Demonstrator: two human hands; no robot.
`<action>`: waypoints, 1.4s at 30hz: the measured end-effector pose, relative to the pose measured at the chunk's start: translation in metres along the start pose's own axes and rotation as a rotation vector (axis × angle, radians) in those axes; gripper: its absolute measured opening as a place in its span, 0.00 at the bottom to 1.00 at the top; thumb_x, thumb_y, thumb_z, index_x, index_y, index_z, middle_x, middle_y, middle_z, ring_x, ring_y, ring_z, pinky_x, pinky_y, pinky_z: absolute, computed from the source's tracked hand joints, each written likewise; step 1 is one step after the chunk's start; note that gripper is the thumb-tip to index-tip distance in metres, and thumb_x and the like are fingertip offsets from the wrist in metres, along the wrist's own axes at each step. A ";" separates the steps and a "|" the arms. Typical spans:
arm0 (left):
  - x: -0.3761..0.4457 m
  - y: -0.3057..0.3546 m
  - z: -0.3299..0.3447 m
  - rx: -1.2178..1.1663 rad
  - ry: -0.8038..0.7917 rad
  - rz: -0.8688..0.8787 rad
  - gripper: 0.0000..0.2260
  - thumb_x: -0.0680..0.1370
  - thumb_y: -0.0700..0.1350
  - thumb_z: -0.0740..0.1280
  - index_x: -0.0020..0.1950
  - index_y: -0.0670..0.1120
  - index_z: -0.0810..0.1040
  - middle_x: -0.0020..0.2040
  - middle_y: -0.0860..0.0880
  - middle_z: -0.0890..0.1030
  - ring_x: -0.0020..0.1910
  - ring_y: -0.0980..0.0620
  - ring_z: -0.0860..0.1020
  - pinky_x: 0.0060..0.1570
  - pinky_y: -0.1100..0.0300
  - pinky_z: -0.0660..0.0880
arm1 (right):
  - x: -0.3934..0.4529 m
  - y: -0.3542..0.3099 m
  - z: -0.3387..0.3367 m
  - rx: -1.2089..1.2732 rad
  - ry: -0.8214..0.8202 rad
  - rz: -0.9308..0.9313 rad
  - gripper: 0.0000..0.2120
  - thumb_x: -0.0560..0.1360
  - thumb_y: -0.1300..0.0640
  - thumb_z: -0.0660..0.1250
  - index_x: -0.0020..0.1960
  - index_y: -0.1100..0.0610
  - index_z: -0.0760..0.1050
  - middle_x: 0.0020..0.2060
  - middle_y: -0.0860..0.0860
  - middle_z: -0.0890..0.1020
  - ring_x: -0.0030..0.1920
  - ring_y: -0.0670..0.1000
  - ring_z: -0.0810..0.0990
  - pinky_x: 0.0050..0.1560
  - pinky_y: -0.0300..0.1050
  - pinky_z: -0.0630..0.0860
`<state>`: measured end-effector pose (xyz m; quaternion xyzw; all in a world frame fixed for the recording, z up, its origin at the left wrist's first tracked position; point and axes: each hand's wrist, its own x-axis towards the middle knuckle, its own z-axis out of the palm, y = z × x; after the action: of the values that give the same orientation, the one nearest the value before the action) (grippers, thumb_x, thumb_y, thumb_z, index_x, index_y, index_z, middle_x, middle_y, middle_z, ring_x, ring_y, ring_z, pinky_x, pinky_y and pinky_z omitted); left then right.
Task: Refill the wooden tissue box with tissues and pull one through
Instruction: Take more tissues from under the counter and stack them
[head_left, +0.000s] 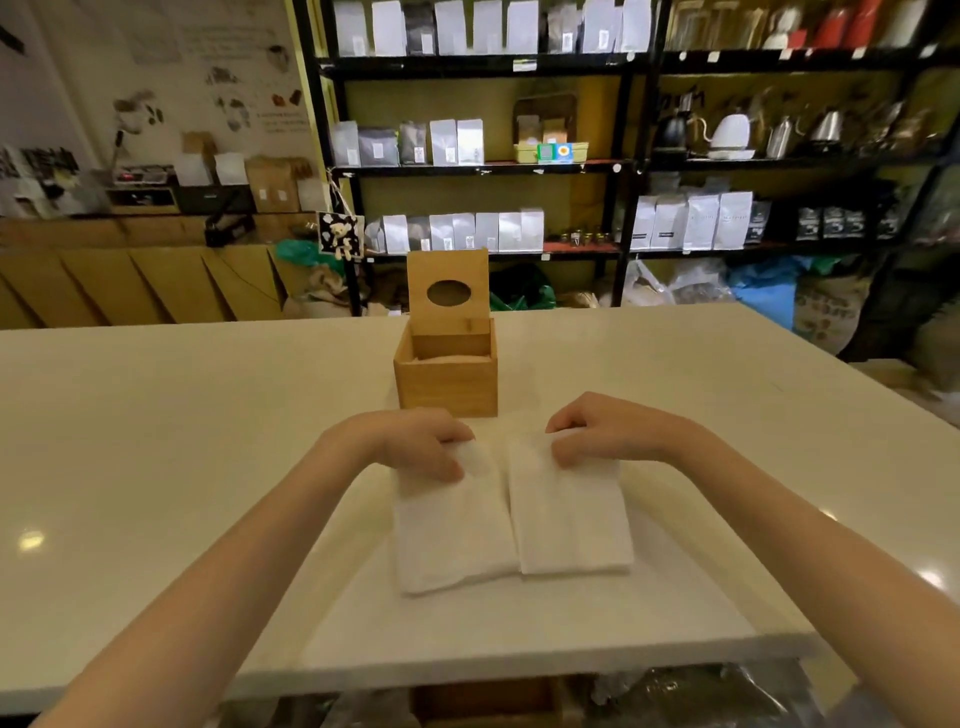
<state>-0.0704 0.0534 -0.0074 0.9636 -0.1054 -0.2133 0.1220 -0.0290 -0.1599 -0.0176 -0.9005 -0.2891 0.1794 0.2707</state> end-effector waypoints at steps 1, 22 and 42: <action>0.010 -0.005 -0.005 0.018 0.005 0.013 0.08 0.77 0.45 0.63 0.54 0.46 0.76 0.49 0.52 0.75 0.52 0.49 0.73 0.53 0.55 0.71 | 0.011 0.003 -0.003 0.000 -0.009 0.017 0.10 0.62 0.52 0.62 0.33 0.60 0.72 0.32 0.54 0.69 0.34 0.51 0.67 0.36 0.45 0.63; 0.081 -0.006 -0.018 0.018 0.138 0.239 0.21 0.77 0.54 0.62 0.68 0.49 0.69 0.63 0.51 0.75 0.58 0.54 0.74 0.56 0.61 0.72 | 0.071 0.038 -0.019 -0.080 -0.035 0.097 0.13 0.70 0.54 0.69 0.54 0.55 0.78 0.51 0.51 0.82 0.51 0.51 0.79 0.55 0.47 0.74; 0.092 0.008 0.005 0.093 0.128 0.082 0.31 0.68 0.63 0.68 0.66 0.50 0.70 0.59 0.52 0.74 0.56 0.53 0.72 0.57 0.55 0.74 | 0.070 0.051 -0.022 -0.145 -0.061 0.065 0.15 0.71 0.51 0.69 0.57 0.52 0.76 0.54 0.49 0.78 0.55 0.50 0.75 0.54 0.42 0.72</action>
<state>0.0077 0.0220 -0.0446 0.9748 -0.1465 -0.1407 0.0921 0.0571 -0.1597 -0.0423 -0.9208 -0.2803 0.1938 0.1898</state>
